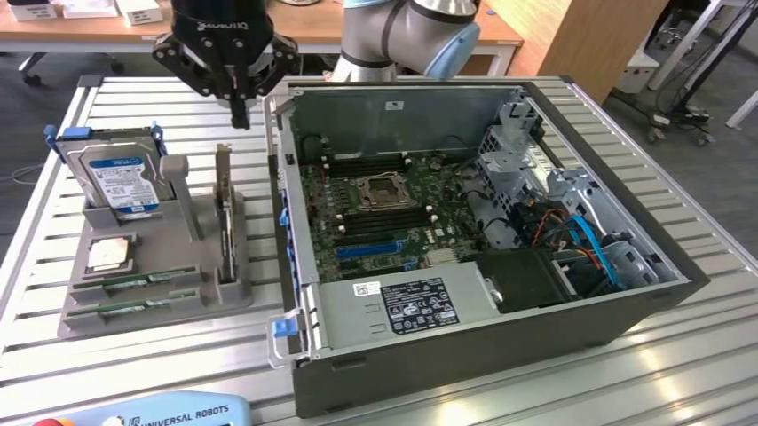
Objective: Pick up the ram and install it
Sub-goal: 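Reach for the ram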
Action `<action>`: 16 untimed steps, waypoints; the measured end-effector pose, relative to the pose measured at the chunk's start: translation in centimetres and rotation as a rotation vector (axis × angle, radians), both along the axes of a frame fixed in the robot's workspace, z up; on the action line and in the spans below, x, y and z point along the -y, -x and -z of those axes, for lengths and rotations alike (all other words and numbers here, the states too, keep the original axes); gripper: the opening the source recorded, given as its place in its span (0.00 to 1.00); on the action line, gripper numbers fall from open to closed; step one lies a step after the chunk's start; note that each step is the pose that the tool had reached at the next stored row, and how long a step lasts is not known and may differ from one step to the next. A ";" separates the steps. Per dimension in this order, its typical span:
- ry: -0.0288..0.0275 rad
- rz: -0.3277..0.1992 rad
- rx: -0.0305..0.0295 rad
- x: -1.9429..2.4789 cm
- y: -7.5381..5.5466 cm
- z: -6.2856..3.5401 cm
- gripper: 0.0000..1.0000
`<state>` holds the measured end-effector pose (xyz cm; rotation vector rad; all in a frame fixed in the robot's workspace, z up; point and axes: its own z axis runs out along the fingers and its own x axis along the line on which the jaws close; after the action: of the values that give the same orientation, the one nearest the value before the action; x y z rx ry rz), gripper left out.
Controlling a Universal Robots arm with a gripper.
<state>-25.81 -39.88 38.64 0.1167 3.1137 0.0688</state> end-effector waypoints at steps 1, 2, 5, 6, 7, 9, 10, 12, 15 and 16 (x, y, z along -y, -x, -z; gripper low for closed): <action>0.0000 0.000 0.0000 0.00 0.3 0.02 0.10; 0.0000 0.000 0.0000 0.00 0.7 0.05 0.10; -0.0001 0.000 0.0001 0.00 1.8 0.12 0.10; 0.0000 0.000 0.0001 0.00 2.2 0.15 0.10; 0.0000 0.000 0.0000 0.00 2.9 0.19 0.10; 0.0000 0.000 0.0000 0.00 3.6 0.24 0.10; 0.0000 0.000 0.0000 0.00 4.0 0.27 0.10; -0.0001 0.000 0.0001 0.00 4.8 0.33 0.10; 0.0000 0.000 0.0000 0.00 5.9 0.41 0.10; 0.0000 0.000 0.0000 0.00 6.2 0.43 0.10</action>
<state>-32.03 -39.89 38.20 0.1164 3.1137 0.0688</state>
